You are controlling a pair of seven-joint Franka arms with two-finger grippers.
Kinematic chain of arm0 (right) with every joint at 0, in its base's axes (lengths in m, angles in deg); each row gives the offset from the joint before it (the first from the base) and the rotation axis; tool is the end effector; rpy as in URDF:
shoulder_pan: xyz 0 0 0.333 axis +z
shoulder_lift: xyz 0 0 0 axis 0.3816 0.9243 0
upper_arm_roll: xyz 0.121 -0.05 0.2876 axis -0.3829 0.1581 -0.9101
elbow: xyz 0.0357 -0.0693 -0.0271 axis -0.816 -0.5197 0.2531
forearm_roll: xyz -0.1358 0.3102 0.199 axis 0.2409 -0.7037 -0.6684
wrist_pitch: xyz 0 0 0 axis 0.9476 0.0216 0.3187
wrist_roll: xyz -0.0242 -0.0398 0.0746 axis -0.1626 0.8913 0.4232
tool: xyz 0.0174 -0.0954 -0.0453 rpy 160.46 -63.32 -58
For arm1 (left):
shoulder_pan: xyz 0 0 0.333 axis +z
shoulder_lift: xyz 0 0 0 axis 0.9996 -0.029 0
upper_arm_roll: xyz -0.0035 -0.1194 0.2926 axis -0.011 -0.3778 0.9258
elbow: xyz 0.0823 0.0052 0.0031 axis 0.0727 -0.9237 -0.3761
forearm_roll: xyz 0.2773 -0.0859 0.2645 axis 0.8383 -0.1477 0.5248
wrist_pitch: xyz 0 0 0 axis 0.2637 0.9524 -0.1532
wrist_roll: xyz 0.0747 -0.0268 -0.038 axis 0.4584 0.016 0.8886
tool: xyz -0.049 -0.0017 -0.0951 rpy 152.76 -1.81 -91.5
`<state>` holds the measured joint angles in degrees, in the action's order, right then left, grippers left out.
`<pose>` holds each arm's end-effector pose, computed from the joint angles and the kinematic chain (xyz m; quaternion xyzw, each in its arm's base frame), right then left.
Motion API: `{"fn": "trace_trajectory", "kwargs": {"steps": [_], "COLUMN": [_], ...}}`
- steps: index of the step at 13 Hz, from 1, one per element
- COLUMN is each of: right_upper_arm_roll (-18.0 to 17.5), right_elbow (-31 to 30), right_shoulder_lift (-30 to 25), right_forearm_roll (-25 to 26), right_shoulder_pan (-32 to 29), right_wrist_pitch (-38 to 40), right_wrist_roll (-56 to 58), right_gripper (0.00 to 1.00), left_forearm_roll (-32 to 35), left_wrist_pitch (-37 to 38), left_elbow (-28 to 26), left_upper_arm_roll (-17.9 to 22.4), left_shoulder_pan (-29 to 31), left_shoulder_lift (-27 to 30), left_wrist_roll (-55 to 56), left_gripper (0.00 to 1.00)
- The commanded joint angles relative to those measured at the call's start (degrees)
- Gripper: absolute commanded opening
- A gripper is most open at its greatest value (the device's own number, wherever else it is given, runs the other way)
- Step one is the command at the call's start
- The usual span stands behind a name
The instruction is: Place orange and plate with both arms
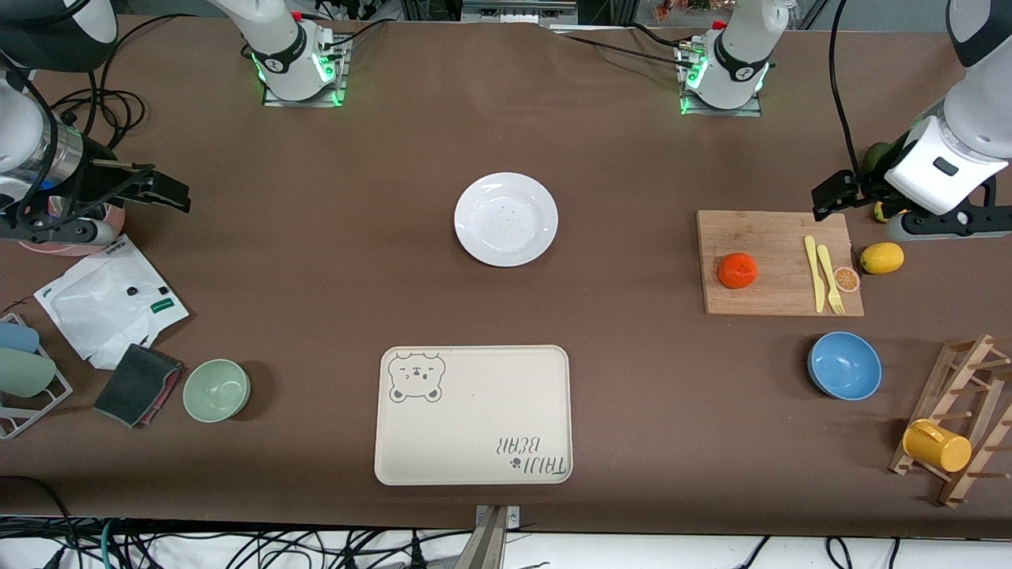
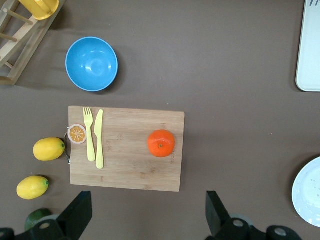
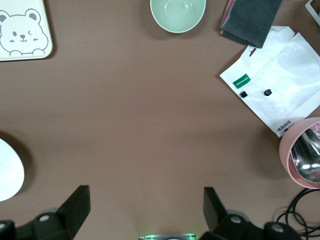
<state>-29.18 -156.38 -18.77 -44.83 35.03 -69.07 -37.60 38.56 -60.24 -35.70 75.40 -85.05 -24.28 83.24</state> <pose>0.5731 0.0442 0.5630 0.9968 -0.0291 -0.0726 0.0186 0.5633 -0.0502 0.5788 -0.9991 -0.0268 0.0272 0.0180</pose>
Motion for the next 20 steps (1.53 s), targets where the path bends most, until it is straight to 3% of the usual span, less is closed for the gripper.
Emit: {"fn": "trace_trajectory", "kwargs": {"steps": [1,20], "right_upper_arm_roll": [-0.2,-0.1], "right_elbow": [-0.3,-0.3], "right_shoulder_lift": [-0.5,-0.5], "right_forearm_roll": [0.7,0.7], "right_shoulder_pan": [0.3,0.2], "right_wrist_pitch": [0.3,0.4], "right_wrist_roll": [-1.4,-1.4], "right_gripper": [1.0,1.0], "left_forearm_roll": [0.6,0.5], "left_wrist_pitch": [0.6,0.1], "left_elbow": [0.3,0.3], "left_upper_arm_roll": [-0.1,0.1], "left_shoulder_pan": [0.4,0.4], "left_shoulder_lift": [0.5,-0.8], "left_wrist_roll": [-1.4,-1.4], "left_gripper": [1.0,1.0]}}
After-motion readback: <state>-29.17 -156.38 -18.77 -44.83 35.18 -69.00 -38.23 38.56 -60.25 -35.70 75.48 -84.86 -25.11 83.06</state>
